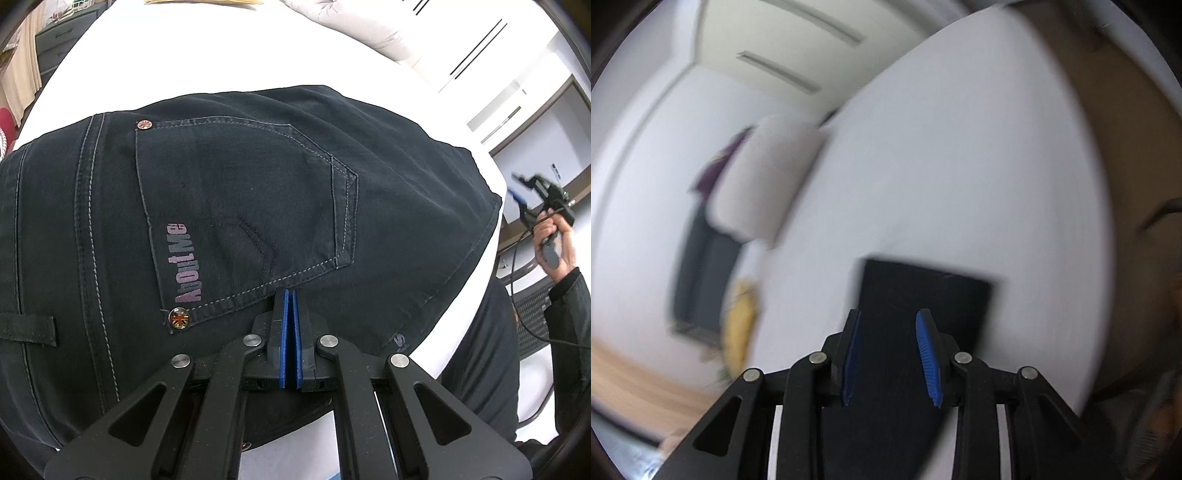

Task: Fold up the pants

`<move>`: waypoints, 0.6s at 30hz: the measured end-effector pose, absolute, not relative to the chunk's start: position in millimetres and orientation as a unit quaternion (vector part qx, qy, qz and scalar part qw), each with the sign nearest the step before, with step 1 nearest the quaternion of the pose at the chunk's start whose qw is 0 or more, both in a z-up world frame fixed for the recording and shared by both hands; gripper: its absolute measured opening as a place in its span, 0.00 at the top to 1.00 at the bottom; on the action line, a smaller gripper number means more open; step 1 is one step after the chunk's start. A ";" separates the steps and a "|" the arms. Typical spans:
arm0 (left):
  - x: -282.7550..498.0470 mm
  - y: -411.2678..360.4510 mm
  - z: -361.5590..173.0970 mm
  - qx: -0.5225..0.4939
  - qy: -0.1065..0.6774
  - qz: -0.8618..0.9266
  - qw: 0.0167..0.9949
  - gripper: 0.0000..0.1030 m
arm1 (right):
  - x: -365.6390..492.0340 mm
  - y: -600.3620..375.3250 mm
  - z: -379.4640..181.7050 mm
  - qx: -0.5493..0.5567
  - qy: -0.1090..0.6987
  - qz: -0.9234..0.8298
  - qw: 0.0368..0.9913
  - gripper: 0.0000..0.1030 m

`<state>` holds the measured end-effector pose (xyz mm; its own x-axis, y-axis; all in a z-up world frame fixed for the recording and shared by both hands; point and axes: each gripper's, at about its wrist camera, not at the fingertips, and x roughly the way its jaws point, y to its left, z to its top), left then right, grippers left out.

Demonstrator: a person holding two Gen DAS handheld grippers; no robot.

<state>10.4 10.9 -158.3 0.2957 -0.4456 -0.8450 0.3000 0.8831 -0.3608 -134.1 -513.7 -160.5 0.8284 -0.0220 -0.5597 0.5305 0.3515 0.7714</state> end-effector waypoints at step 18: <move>9.4 -2.2 -158.9 -0.061 0.548 -0.223 0.804 0.98 | 58.4 -385.0 -260.3 0.516 0.467 0.066 0.715 1.00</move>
